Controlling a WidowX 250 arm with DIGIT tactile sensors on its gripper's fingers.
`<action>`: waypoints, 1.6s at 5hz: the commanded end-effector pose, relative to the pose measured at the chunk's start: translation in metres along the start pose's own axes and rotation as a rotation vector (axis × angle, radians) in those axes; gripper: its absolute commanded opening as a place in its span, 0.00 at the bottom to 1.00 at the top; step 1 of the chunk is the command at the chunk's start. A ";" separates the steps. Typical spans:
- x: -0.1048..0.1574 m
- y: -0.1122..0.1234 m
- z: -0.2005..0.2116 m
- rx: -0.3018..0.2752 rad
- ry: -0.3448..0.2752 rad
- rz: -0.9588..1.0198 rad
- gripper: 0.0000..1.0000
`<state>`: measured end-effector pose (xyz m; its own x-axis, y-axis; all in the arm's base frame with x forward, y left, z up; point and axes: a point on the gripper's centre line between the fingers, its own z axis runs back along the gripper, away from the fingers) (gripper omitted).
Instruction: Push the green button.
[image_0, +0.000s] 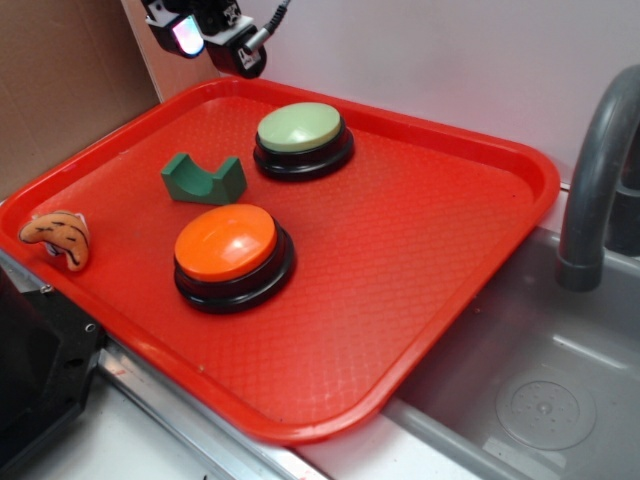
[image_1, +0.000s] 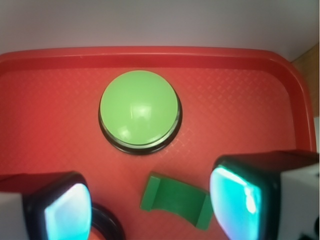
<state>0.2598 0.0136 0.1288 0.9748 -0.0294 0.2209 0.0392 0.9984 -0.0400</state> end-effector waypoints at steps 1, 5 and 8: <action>0.037 -0.005 -0.051 -0.028 -0.101 -0.145 1.00; 0.036 -0.005 -0.065 0.051 0.040 -0.166 1.00; 0.039 -0.005 -0.074 0.070 0.085 -0.179 1.00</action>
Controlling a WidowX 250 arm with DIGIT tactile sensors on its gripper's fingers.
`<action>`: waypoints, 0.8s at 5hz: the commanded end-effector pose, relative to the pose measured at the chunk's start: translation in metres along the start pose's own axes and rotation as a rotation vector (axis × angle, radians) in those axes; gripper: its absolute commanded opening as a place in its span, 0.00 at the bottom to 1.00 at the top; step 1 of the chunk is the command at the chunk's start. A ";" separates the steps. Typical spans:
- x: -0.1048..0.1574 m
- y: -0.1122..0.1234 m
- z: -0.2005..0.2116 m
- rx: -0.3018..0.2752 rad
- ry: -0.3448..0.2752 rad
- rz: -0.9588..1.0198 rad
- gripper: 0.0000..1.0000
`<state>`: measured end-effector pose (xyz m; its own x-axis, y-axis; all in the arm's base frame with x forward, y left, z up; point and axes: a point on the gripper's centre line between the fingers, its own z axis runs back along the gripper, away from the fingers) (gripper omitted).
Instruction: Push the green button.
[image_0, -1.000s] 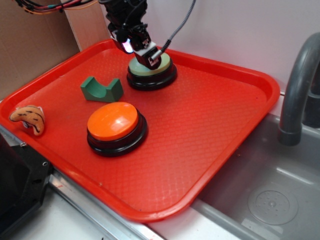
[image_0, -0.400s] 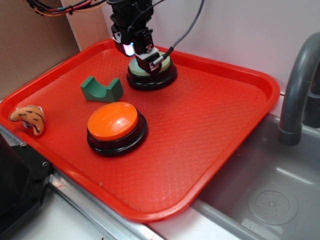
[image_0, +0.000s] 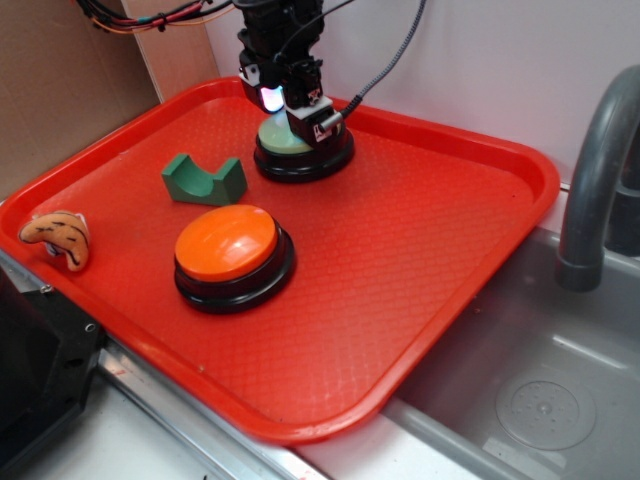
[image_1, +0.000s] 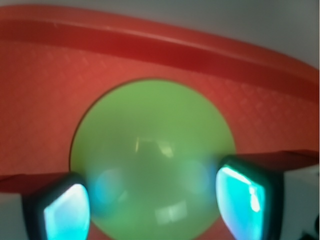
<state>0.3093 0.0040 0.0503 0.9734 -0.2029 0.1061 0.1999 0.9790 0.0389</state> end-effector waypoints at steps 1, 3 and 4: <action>0.008 -0.007 0.044 0.038 -0.082 -0.015 1.00; 0.015 -0.011 0.067 0.058 -0.081 -0.042 1.00; 0.014 -0.013 0.083 0.044 -0.081 -0.031 1.00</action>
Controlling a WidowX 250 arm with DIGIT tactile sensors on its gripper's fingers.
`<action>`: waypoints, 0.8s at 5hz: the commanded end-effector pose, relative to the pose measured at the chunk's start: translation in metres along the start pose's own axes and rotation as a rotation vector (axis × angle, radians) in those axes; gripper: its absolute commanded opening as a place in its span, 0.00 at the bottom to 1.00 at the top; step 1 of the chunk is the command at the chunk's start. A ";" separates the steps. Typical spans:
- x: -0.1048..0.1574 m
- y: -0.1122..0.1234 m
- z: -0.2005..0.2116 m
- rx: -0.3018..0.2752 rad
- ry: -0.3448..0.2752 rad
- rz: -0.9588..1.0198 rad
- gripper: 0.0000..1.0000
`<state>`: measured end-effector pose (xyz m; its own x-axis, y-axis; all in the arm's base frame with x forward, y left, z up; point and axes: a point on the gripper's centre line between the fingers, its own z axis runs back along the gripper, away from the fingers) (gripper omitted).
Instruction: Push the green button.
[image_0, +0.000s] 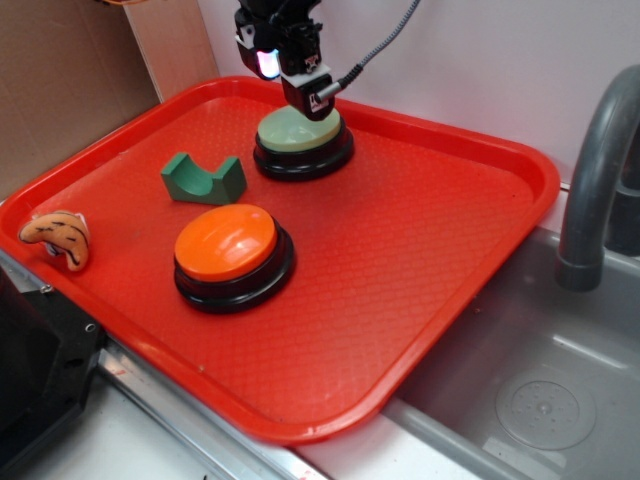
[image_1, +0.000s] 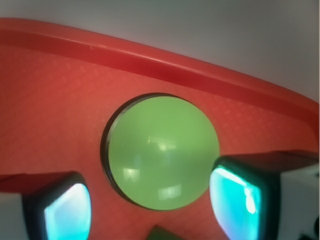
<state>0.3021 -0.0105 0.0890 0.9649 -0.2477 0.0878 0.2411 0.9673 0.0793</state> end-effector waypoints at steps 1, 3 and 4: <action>0.009 0.000 0.056 -0.009 -0.125 0.041 1.00; 0.003 -0.003 0.073 -0.006 -0.169 0.039 1.00; 0.003 -0.009 0.082 -0.016 -0.205 0.027 1.00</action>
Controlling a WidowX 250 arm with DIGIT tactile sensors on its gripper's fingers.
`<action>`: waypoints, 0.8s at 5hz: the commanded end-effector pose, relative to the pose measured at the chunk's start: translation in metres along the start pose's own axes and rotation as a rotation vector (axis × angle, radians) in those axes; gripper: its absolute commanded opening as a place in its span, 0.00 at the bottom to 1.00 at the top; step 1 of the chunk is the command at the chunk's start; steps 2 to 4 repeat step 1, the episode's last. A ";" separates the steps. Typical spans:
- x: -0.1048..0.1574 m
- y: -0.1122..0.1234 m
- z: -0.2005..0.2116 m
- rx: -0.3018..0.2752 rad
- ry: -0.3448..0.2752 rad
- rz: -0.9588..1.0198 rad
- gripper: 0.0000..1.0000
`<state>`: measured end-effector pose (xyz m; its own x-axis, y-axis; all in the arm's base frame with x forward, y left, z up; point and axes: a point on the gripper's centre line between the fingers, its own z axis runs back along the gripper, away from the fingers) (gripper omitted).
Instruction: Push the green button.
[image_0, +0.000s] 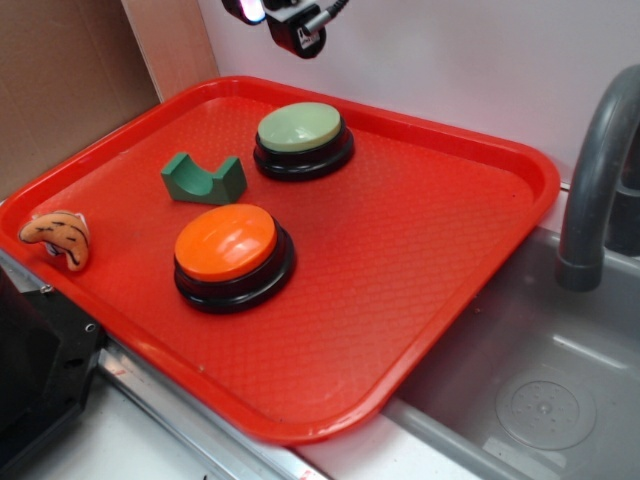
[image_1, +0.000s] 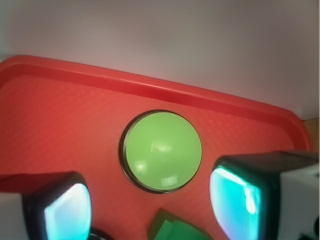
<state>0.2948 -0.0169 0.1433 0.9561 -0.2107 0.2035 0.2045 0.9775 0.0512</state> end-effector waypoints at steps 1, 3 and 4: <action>0.008 -0.011 0.035 0.001 -0.117 -0.027 1.00; 0.008 -0.011 0.035 0.001 -0.117 -0.027 1.00; 0.008 -0.011 0.035 0.001 -0.117 -0.027 1.00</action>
